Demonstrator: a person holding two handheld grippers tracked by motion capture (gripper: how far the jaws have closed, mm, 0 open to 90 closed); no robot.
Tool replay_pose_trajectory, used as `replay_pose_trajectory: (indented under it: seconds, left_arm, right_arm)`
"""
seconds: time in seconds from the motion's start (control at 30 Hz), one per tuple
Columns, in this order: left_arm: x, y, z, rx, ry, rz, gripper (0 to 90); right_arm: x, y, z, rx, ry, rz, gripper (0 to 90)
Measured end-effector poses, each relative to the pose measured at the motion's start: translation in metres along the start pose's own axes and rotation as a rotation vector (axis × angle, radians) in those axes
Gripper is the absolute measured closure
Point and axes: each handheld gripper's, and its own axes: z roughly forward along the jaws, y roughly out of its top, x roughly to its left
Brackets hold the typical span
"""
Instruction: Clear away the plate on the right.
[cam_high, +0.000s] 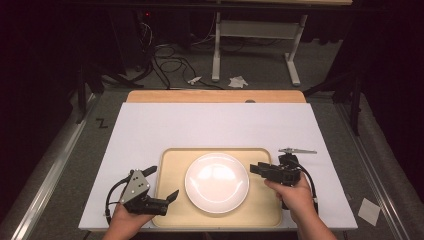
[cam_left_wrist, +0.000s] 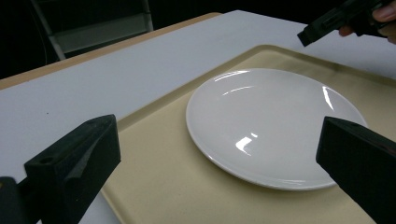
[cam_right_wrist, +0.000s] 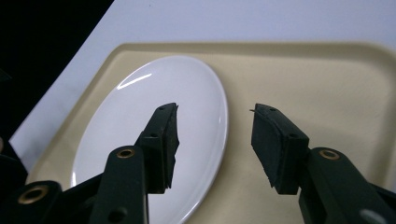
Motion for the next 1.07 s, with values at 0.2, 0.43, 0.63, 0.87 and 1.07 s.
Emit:
replay_pose_trajectory:
  seconds: [0.2, 0.43, 0.63, 0.87, 1.07]
  left_arm:
    - [0.001, 0.0, 0.001, 0.008, 0.002, -0.008, 0.6]
    - [-0.003, 0.0, 0.003, 0.009, -0.008, -0.003, 0.6]
    - [-0.007, 0.001, 0.005, 0.006, -0.021, -0.001, 0.5]
    - [-0.008, 0.002, 0.011, 0.018, -0.033, 0.004, 0.5]
    - [-0.007, 0.003, 0.012, 0.018, -0.034, 0.008, 0.4]
  right_arm:
    - [0.006, 0.0, -0.024, -0.064, -0.081, -0.111, 26.7]
    - [0.009, -0.013, -0.05, -0.157, -0.157, -0.193, 0.4]
    - [0.009, -0.025, -0.07, -0.224, -0.189, -0.242, 0.4]
    - [-0.004, -0.033, -0.073, -0.289, -0.184, -0.248, 0.4]
    - [-0.012, -0.034, -0.076, -0.288, -0.188, -0.219, 0.4]
